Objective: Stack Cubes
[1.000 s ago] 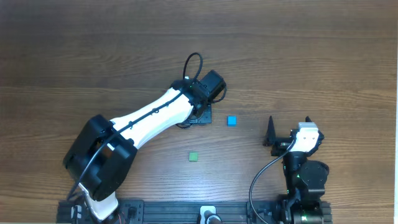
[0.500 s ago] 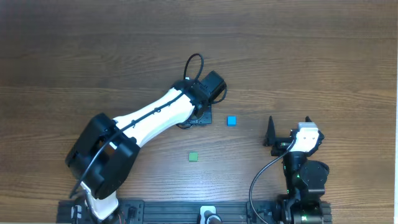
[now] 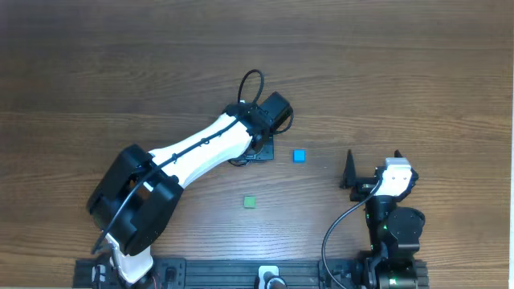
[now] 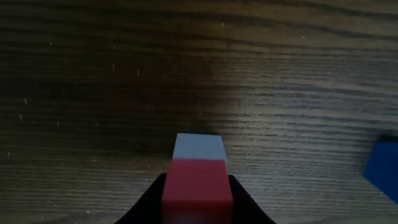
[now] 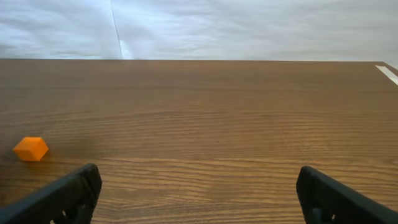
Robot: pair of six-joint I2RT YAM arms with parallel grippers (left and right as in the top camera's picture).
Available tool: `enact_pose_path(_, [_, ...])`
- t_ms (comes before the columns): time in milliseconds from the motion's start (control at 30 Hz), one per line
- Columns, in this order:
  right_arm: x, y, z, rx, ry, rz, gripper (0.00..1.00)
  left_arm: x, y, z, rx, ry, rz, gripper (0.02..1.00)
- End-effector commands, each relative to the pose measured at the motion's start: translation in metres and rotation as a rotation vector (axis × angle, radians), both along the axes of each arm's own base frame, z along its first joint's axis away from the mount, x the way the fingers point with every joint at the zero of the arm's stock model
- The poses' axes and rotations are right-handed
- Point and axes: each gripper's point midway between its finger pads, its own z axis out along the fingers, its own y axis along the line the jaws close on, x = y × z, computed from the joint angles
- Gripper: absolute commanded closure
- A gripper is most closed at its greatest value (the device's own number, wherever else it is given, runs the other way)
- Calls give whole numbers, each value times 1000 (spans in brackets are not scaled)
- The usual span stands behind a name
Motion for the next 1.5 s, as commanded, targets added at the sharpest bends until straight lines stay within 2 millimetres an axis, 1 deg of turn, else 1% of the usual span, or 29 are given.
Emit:
enact_pose_path(33, [0,0,-2,-3,-1,2,9,4,-5,-1,0,-7,-18,899])
enact_pose_path(200, [0,0,-2,-3,-1,2,7,4,-5,-2,3,-7,-18,814])
enact_pose_path(333, [0,0,-2,-3,-1,2,7,4,-5,-2,3,-7,-17,711])
enact_pose_path(367, [0,0,-2,-3,-1,2,9,4,-5,-2,4,-8,-17,667])
enact_pose_path(433, [0,0,-2,-3,-1,2,7,5,-4,-2,6,-9,-17,614])
enact_pose_path(533, [0,0,-2,-3,-1,2,9,5,-4,-2,6,-9,-16,551])
enact_pose_path(567, [0,0,-2,-3,-1,2,9,5,-4,-2,6,-10,-17,511])
enact_pose_path(600, [0,0,-2,-3,-1,2,9,6,-4,-1,9,-16,-12,419])
enact_pose_path(667, [0,0,-2,-3,-1,2,7,11,-6,4,5,-32,-11,351])
enact_pose_path(700, [0,0,-2,-3,-1,2,9,16,-8,8,0,-51,-9,325])
enact_pose_path(833, [0,0,-2,-3,-1,2,7,45,-16,35,-27,-138,13,279])
enact_pose_path(900, [0,0,-2,-3,-1,2,9,62,-16,49,-51,-178,34,251])
enact_pose_path(1000, [0,0,-2,-3,-1,2,9,74,-7,53,-60,-187,70,244])
enact_pose_path(1033, [0,0,-2,-3,-1,2,7,76,0,52,-57,-175,87,240])
enact_pose_path(1133, [0,0,-2,-3,-1,2,9,76,5,52,-42,-174,95,222])
enact_pose_path(1233, [0,0,-2,-3,-1,2,9,77,3,53,-43,-186,100,202])
enact_pose_path(1367, [0,0,-2,-3,-1,2,9,82,-1,55,-59,-208,101,209])
enact_pose_path(1500, [0,0,-2,-3,-1,2,7,78,-3,53,-55,-203,90,222])
